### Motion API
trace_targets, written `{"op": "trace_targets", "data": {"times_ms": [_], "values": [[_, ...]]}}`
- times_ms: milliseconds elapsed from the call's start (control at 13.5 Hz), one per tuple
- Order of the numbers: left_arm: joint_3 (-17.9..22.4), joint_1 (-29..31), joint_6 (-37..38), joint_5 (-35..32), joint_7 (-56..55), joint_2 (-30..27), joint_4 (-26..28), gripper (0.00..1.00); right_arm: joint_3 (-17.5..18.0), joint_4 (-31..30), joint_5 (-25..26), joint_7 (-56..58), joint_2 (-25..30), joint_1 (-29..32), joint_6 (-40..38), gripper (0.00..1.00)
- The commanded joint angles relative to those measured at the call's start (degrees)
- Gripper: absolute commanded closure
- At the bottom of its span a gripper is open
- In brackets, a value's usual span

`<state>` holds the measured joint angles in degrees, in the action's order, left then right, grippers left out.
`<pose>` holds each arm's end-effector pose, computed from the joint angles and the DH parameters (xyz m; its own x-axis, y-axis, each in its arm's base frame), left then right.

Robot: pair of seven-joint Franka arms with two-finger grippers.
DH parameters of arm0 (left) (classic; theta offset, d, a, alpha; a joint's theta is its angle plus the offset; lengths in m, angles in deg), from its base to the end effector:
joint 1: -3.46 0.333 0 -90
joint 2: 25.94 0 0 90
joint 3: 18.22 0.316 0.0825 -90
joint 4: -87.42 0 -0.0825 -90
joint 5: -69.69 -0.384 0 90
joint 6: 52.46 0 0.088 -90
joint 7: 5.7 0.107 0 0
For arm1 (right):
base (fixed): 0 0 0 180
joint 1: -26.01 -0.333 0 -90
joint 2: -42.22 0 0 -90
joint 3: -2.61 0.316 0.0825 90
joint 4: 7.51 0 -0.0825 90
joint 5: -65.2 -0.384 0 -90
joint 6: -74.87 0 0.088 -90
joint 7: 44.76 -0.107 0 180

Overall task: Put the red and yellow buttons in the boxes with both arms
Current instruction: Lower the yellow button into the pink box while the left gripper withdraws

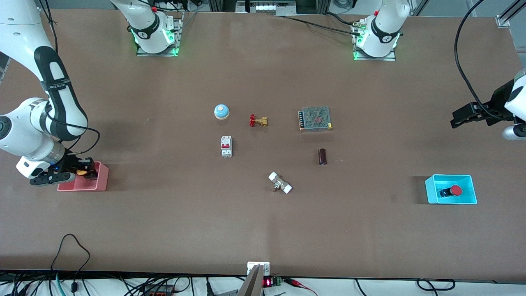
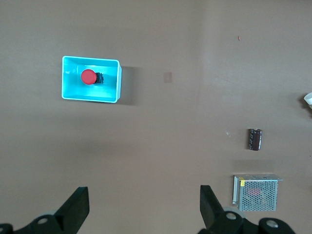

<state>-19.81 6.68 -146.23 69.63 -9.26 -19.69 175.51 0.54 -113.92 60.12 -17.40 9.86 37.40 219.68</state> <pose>0.5922 0.0178 0.5835 0.9958 0.0905 -0.0100 0.0905 -0.9959 0.0014 0.6350 -0.1513 0.2244 0.9777 0.1781 0.1110 0.1778 -0.9840 0.0134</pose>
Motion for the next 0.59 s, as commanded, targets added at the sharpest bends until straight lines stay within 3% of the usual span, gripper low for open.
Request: {"op": "trace_targets", "data": {"times_ms": [0, 444, 519], "values": [[0.01, 0.04, 1.22, 0.15, -0.48, -0.01, -1.34, 0.00, 0.22, -0.73, -1.33, 1.29, 0.47, 0.48, 0.83, 0.57], [0.37, 1.09, 1.48, 1.82, 0.40, -0.97, -1.17, 0.00, 0.22, -0.64, -1.33, 1.81, 0.20, 0.48, 0.92, 0.39], [0.10, 1.09, 1.39, 1.82, 0.31, -0.97, -1.17, 0.00, 0.22, -0.55, -1.33, 1.82, 0.20, 0.48, 0.92, 0.31]]}}
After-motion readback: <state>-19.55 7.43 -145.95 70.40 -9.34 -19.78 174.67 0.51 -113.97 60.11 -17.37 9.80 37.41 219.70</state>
